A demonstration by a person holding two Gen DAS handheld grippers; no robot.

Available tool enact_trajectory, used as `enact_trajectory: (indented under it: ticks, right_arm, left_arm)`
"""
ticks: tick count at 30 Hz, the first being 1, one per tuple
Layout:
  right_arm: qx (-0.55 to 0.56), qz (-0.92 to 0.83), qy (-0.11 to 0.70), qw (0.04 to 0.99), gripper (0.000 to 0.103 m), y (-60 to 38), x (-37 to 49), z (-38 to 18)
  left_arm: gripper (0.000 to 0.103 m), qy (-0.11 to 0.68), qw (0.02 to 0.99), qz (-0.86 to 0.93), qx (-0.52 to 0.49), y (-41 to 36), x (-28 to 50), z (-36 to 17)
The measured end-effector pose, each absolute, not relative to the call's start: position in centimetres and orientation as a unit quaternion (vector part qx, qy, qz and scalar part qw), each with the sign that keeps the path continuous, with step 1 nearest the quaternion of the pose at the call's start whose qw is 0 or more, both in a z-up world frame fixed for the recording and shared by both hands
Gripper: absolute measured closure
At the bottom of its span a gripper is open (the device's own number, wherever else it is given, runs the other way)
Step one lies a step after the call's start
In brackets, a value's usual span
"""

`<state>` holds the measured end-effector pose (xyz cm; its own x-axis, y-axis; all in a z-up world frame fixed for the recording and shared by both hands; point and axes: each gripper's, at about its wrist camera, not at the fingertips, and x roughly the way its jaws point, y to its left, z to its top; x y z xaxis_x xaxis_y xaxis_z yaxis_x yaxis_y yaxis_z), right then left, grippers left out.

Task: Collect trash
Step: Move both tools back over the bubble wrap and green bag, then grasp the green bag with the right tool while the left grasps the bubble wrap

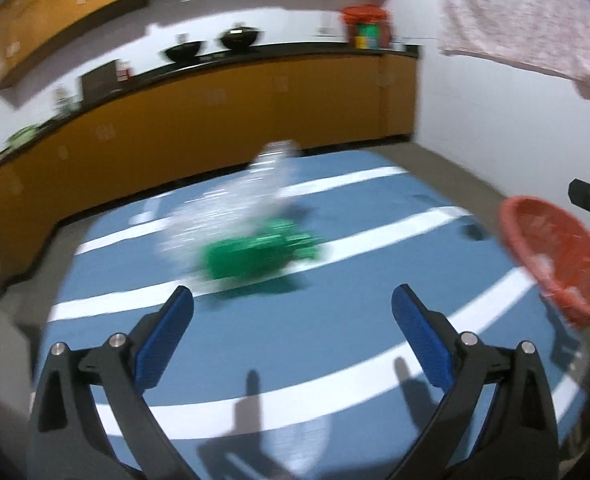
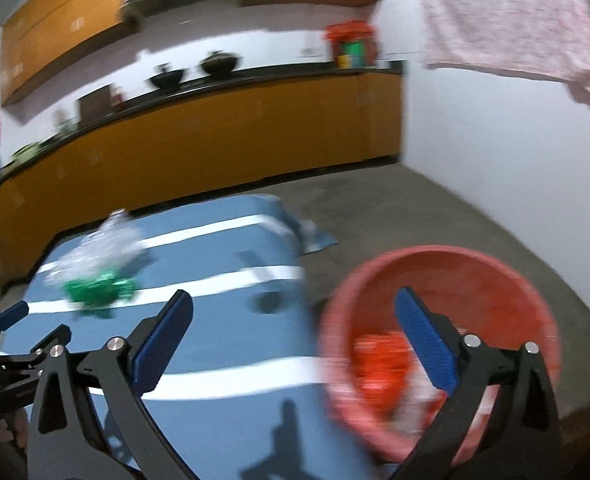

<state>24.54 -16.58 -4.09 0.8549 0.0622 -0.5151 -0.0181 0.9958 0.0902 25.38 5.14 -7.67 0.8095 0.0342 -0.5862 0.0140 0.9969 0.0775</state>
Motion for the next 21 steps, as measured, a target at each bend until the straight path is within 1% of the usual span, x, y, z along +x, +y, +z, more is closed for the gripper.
enact_trajectory:
  ticks: [1, 2, 3, 4, 5, 7, 10, 15, 21]
  right_arm:
    - [0.039, 0.036, 0.273, 0.96, 0.013, -14.9, 25.1, -4.2]
    - [0.036, 0.05, 0.279, 0.958, 0.022, -13.5, 25.6, -4.4]
    - [0.033, 0.065, 0.289, 0.954, 0.028, -11.7, 26.3, -4.6]
    - [0.032, 0.078, 0.3, 0.95, 0.036, -10.2, 27.0, -4.8]
    - [0.032, 0.09, 0.308, 0.946, 0.041, -8.9, 27.6, -4.9]
    - [0.031, 0.108, 0.319, 0.941, 0.046, -6.1, 28.5, -5.3]
    - [0.027, 0.125, 0.328, 0.936, 0.049, -2.1, 29.8, -5.8]
    - [0.032, 0.125, 0.356, 0.925, 0.049, 2.6, 32.2, -7.1]
    - [0.014, 0.083, 0.384, 0.92, 0.049, 4.5, 35.0, -9.2]
  left_arm:
    - [0.006, 0.308, 0.95, 0.018, 0.036, 6.2, 25.2, -7.7]
    - [0.006, 0.308, 0.95, 0.038, 0.031, 8.1, 25.0, -7.8]
    - [0.006, 0.308, 0.95, 0.055, 0.024, 9.8, 24.8, -7.8]
    - [0.006, 0.307, 0.949, 0.068, 0.018, 11.1, 24.5, -7.9]
    - [0.006, 0.306, 0.948, 0.083, 0.012, 12.6, 24.3, -7.9]
    - [0.006, 0.302, 0.948, 0.101, 0.003, 14.8, 23.8, -7.8]
    - [0.006, 0.296, 0.947, 0.124, -0.006, 17.7, 23.2, -7.8]
    - [0.006, 0.292, 0.946, 0.139, -0.02, 20.5, 22.5, -7.9]
    - [0.006, 0.288, 0.945, 0.148, -0.04, 22.8, 22.3, -8.0]
